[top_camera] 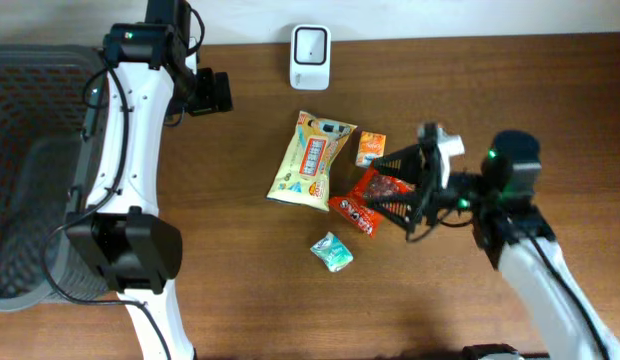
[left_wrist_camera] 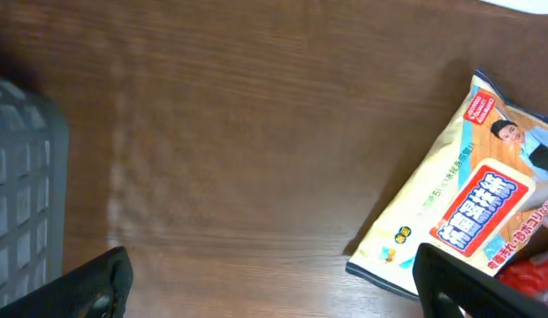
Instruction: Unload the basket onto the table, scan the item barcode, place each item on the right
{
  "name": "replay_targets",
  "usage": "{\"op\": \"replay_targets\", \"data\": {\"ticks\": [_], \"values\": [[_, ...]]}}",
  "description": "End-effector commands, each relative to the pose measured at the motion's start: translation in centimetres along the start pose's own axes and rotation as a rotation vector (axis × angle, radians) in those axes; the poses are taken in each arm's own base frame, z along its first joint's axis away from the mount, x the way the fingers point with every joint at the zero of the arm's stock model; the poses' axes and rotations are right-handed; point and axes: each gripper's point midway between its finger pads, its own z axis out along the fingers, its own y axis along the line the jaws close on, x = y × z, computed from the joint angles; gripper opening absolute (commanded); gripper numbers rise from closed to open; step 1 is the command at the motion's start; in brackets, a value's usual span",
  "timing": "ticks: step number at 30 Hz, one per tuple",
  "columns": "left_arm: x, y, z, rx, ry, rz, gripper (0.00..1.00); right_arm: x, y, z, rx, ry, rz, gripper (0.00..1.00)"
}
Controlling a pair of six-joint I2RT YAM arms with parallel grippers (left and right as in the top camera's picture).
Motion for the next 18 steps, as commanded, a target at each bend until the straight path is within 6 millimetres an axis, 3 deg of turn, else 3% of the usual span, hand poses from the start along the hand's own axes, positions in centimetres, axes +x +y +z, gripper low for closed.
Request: {"op": "replay_targets", "data": {"ticks": [1, 3, 4, 6, 7, 10, 12, 13, 14, 16, 18], "values": [[-0.3, 0.2, -0.7, -0.003, -0.020, -0.015, 0.99, 0.6, -3.8, 0.6, 0.181, -0.022, 0.319, 0.98], [-0.3, 0.2, -0.7, -0.003, -0.020, -0.015, 0.99, 3.3, -8.5, -0.9, 0.515, -0.025, 0.514, 0.99], [-0.3, 0.2, -0.7, -0.003, -0.020, -0.015, 0.99, 5.9, -11.5, -3.7, 0.804, -0.002, 0.625, 0.99], [-0.3, 0.2, -0.7, -0.003, -0.020, -0.015, 0.99, 8.8, -13.5, -8.9, 1.182, 0.040, 0.713, 0.98], [-0.3, 0.2, -0.7, -0.003, -0.020, -0.015, 0.99, 8.3, -13.4, -8.8, 1.172, 0.031, 0.707, 0.99], [-0.3, 0.2, -0.7, -0.003, -0.020, -0.015, 0.99, 6.0, -12.7, -6.0, 0.981, -0.013, 0.673, 0.99], [-0.3, 0.2, -0.7, -0.003, -0.020, -0.015, 0.99, 6.5, -13.1, -5.8, 0.981, 0.001, 0.688, 0.99], [-0.3, 0.2, -0.7, -0.003, -0.020, -0.015, 0.99, 7.1, -13.3, -5.4, 0.974, 0.024, 0.695, 0.88], [-0.3, 0.2, -0.7, -0.003, -0.020, -0.015, 0.99, 7.5, -13.1, -3.6, 0.925, 0.108, 0.581, 0.85], [-0.3, 0.2, -0.7, -0.003, -0.020, -0.015, 0.99, 7.3, -11.7, -1.1, 0.874, 0.184, 0.464, 0.85], [-0.3, 0.2, -0.7, -0.003, -0.020, -0.015, 0.99, 6.1, -9.8, -0.6, 0.940, 0.273, 0.455, 0.86]]}}
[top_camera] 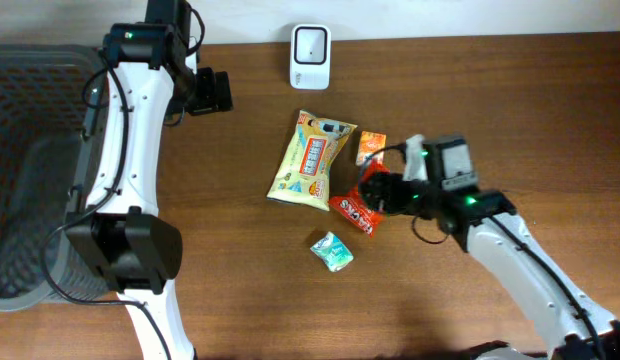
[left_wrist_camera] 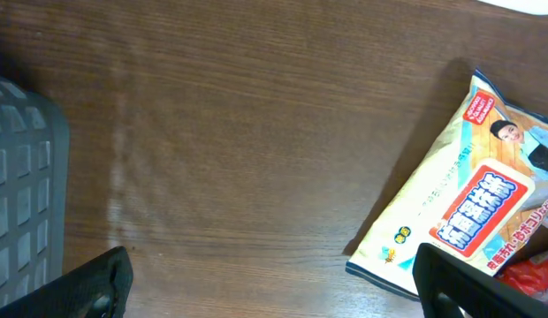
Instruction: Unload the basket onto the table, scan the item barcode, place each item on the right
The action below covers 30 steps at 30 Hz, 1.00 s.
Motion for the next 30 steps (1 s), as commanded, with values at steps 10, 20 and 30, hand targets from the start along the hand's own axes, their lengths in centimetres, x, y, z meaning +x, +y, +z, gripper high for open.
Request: {"op": "replay_targets", "data": {"ticks": [10, 20, 30], "values": [[-0.3, 0.2, -0.7, -0.003, -0.020, -0.015, 0.99, -2.5, 6.9, -5.0, 0.030, 0.074, -0.191, 0.99], [-0.3, 0.2, -0.7, -0.003, -0.020, -0.015, 0.99, 4.5, -1.5, 5.9, 0.798, 0.272, -0.495, 1.00], [-0.3, 0.2, -0.7, -0.003, -0.020, -0.015, 0.99, 3.0, -6.3, 8.1, 0.860, 0.233, -0.343, 0.76]]}}
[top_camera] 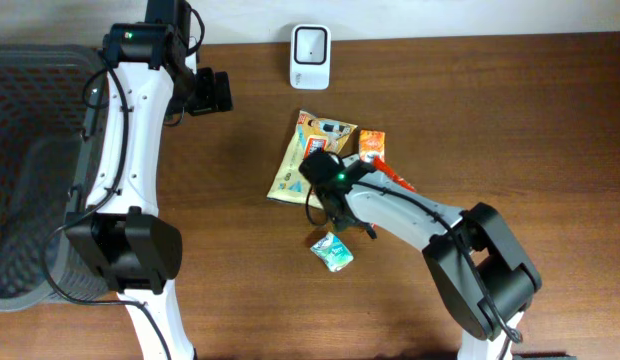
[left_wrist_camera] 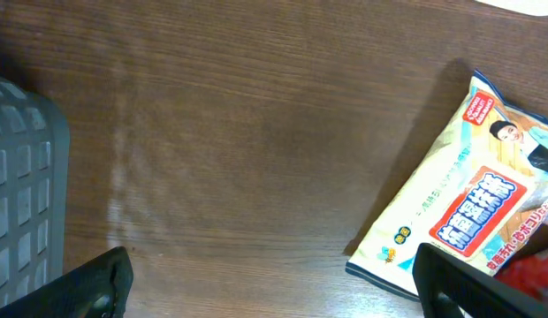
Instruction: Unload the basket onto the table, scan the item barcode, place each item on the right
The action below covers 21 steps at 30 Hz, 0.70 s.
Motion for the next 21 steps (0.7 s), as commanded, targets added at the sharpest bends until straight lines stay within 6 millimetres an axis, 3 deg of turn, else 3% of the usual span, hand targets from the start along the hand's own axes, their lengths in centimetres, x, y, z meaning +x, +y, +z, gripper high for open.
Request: {"op": "replay_targets", "data": {"ticks": [1, 3, 4, 5, 8, 11, 14, 17, 18, 21], "values": [[-0.2, 0.2, -0.7, -0.003, -0.020, -0.015, 0.99, 0.4, -2.0, 1.9, 0.041, 0.038, 0.100, 0.61], [-0.2, 0.2, -0.7, -0.003, -0.020, -0.015, 0.99, 0.5, -2.3, 2.1, 0.032, 0.050, 0.111, 0.17], [-0.2, 0.2, -0.7, -0.003, -0.020, -0.015, 0.99, 0.5, -2.1, 1.8, 0.018, 0.062, 0.109, 0.04], [-0.2, 0.2, -0.7, -0.003, -0.020, -0.015, 0.99, 0.4, -1.9, 1.4, 0.002, 0.073, 0.108, 0.04], [-0.2, 0.2, -0.7, -0.003, -0.020, -0.015, 0.99, -2.5, -1.2, -3.7, -0.189, 0.116, 0.150, 0.04], [-0.2, 0.2, -0.7, -0.003, -0.020, -0.015, 0.99, -6.6, -0.5, -13.5, -0.724, 0.074, 0.011, 0.04], [-0.2, 0.2, -0.7, -0.003, -0.020, -0.015, 0.99, -8.0, -2.7, -16.2, -1.180, 0.013, 0.042, 0.04], [-0.2, 0.2, -0.7, -0.003, -0.020, -0.015, 0.99, -8.8, -7.4, -16.5, -1.515, -0.029, 0.273, 0.04], [-0.2, 0.2, -0.7, -0.003, -0.020, -0.015, 0.99, -8.0, -8.9, -15.3, -1.649, -0.039, 0.383, 0.04], [-0.3, 0.2, -0.7, -0.003, -0.020, -0.015, 0.99, -4.1, -9.5, -9.9, -1.738, 0.030, 0.603, 0.04]]}}
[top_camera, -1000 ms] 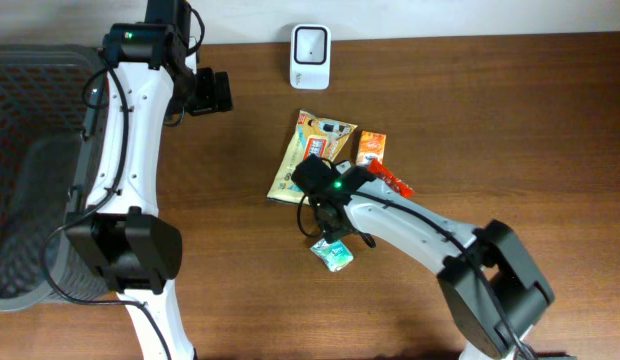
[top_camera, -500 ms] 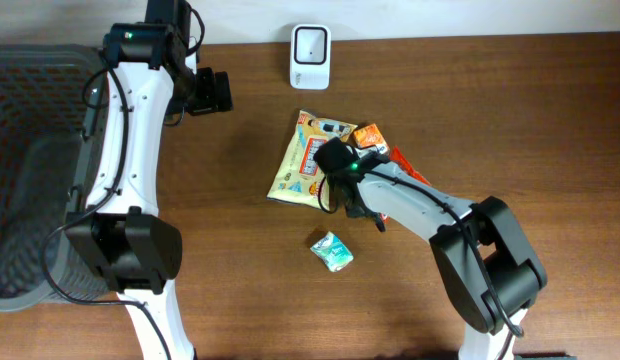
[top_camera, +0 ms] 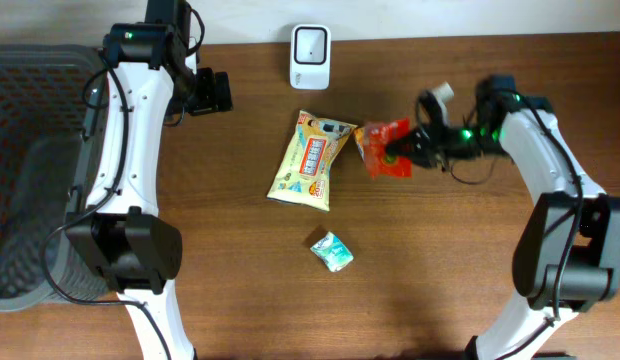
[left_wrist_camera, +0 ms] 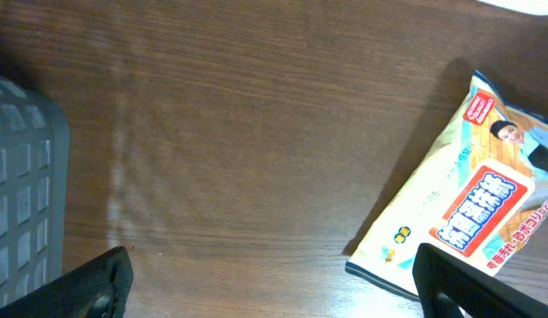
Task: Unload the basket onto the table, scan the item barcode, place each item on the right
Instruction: 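Grasp the orange tissue pack with the right gripper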
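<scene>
A red snack packet [top_camera: 390, 150] hangs tilted in my right gripper [top_camera: 408, 148], which is shut on its right side, in the overhead view. It sits right of the yellow packet [top_camera: 312, 160] [left_wrist_camera: 464, 208] and covers most of a small orange packet [top_camera: 363, 134]. The white barcode scanner [top_camera: 310, 57] stands at the table's far edge, some way up and left of the red packet. My left gripper [top_camera: 212, 92] [left_wrist_camera: 274, 287] hovers open over bare wood at the back left, nothing between its fingers [left_wrist_camera: 88, 287].
A small green packet [top_camera: 332, 251] lies nearer the front, below the yellow one. A dark mesh basket [top_camera: 30, 170] [left_wrist_camera: 22, 177] fills the left side beside the left arm. The table [top_camera: 470, 280] is brown wood.
My right gripper was over the yellow packet's right side; now it is further right and holds the red packet up beside the orange packet. The left arm has not moved.
The red packet lay on the table right of the yellow one, with my right gripper open beside it, then down at it. Later the arm reached over the yellow packet and the red packet had left its spot. Now the right gripper holds it raised.
</scene>
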{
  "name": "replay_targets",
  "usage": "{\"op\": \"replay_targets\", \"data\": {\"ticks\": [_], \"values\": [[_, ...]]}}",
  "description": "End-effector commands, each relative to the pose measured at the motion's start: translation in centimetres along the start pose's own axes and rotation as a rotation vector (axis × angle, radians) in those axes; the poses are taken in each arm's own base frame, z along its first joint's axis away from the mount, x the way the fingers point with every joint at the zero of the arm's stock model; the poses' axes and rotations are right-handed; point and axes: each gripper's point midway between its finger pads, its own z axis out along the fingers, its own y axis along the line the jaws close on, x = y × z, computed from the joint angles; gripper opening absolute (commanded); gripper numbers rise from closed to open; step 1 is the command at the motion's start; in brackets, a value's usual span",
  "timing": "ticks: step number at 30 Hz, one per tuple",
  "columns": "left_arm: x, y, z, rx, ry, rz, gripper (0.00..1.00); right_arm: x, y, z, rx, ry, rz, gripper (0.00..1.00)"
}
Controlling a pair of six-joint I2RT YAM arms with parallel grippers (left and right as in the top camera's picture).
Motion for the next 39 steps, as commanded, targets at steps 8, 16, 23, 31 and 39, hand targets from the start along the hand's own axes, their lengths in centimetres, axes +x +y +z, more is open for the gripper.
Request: {"op": "replay_targets", "data": {"ticks": [8, 16, 23, 31, 39], "values": [[-0.3, 0.2, -0.7, -0.003, -0.020, -0.013, 0.99, 6.3, -18.0, -14.6, 0.790, -0.144, 0.565, 0.44], [-0.3, 0.2, -0.7, -0.003, -0.020, -0.013, 0.99, 5.0, -12.6, -13.4, 1.143, 0.100, 0.335, 0.04], [-0.3, 0.2, -0.7, -0.003, -0.020, -0.013, 0.99, 5.5, -17.8, -7.1, 1.168, 0.036, 0.290, 0.04], [-0.2, 0.2, -0.7, -0.003, -0.020, -0.013, 0.99, 2.3, -14.5, 1.3, 0.912, -0.015, 0.124, 0.04], [-0.3, 0.2, -0.7, -0.003, -0.020, -0.013, 0.99, -7.0, -6.1, 0.2, 0.863, -0.182, -0.113, 0.43]]}}
